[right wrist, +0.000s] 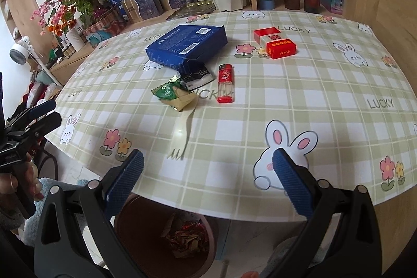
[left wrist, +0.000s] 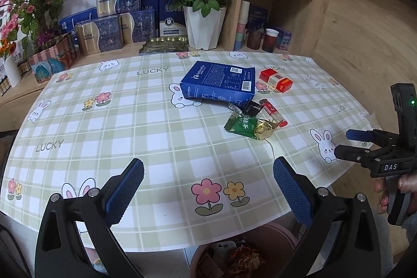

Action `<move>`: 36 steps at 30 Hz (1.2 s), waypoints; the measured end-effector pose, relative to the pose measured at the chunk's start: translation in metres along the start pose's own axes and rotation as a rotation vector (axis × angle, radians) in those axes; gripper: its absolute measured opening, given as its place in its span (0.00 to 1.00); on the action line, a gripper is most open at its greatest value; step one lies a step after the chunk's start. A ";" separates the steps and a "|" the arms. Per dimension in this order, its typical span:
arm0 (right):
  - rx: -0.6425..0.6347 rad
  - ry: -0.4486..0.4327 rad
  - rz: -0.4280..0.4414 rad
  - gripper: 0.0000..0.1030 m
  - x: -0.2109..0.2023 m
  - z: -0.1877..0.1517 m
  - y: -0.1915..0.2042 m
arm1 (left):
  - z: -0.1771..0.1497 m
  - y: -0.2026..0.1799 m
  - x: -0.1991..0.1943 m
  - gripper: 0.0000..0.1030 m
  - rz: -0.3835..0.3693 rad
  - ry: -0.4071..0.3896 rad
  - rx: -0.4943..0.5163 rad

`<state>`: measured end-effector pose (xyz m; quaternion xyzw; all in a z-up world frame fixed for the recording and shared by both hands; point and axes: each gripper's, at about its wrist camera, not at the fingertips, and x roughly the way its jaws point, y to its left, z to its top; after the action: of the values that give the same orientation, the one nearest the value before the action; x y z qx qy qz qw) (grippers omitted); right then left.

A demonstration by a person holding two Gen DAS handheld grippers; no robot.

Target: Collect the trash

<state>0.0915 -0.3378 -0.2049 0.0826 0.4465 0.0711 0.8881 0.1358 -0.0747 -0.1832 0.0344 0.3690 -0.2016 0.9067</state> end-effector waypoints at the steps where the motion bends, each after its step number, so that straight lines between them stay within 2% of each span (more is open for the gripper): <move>1: -0.003 -0.002 -0.004 0.95 0.001 0.001 -0.002 | 0.001 -0.002 0.004 0.94 -0.003 0.005 0.003; 10: 0.009 0.005 -0.025 0.95 0.014 0.009 -0.028 | 0.014 -0.032 0.049 0.94 -0.032 0.053 0.068; 13: 0.023 0.004 -0.021 0.95 0.016 0.010 -0.037 | 0.023 -0.043 0.068 0.94 -0.046 0.069 0.062; 16: 0.035 0.003 -0.025 0.95 0.019 0.009 -0.044 | 0.035 -0.050 0.089 0.94 -0.073 0.098 0.014; 21: 0.075 0.006 -0.019 0.95 0.025 0.005 -0.058 | 0.062 -0.051 0.130 0.94 -0.056 0.168 -0.156; 27: 0.106 0.012 -0.011 0.95 0.029 0.001 -0.064 | 0.069 -0.050 0.171 0.94 0.047 0.247 -0.221; 29: 0.102 0.014 -0.011 0.95 0.029 0.000 -0.064 | 0.067 -0.048 0.178 0.94 0.036 0.276 -0.225; 31: 0.094 0.021 -0.014 0.95 0.031 0.000 -0.062 | 0.061 -0.048 0.182 0.89 0.003 0.308 -0.207; 34: 0.088 0.027 -0.018 0.95 0.035 0.001 -0.059 | 0.052 -0.042 0.182 0.79 -0.006 0.337 -0.214; 36: 0.090 0.032 -0.016 0.95 0.038 0.001 -0.056 | 0.049 -0.041 0.179 0.74 0.004 0.329 -0.208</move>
<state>0.1178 -0.3846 -0.2453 0.1177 0.4642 0.0452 0.8767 0.2678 -0.1830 -0.2657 -0.0266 0.5308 -0.1523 0.8333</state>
